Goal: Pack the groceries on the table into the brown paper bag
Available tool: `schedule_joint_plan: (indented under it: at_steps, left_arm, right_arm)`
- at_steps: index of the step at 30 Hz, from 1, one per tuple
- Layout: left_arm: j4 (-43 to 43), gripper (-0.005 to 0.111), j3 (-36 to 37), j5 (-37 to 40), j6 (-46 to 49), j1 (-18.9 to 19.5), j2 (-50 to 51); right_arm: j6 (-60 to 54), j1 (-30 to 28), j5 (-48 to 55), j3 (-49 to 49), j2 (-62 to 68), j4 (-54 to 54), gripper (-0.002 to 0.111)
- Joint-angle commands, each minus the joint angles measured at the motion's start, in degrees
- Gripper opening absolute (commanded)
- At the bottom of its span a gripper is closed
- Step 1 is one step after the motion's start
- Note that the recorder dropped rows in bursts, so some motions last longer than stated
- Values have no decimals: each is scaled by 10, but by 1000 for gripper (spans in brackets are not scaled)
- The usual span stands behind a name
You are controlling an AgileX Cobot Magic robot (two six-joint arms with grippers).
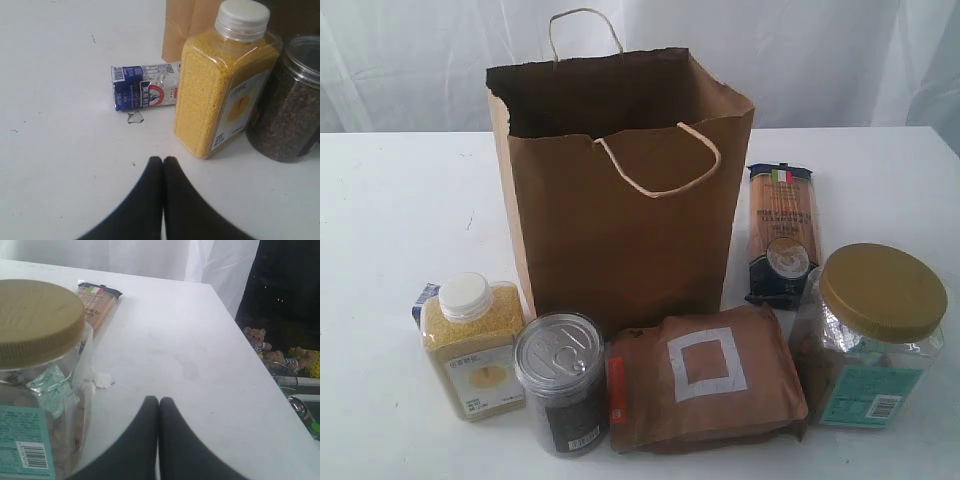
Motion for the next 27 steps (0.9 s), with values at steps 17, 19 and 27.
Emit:
schedule_joint_plan:
  at_steps: [17, 19, 27]
  left_arm:
    - [-383, 0, 2, -213, -10, -4, -2]
    - [-391, 0, 2, -233, -37, -4, -2]
    - [-206, 0, -201, -92, -43, -4, 20]
  right_arm:
    - [-1, -1, -3, 0, -3, 0, 0]
    - [-1, -1, -3, 0, -3, 0, 0]
    - [-1, -1, -3, 0, -3, 0, 0]
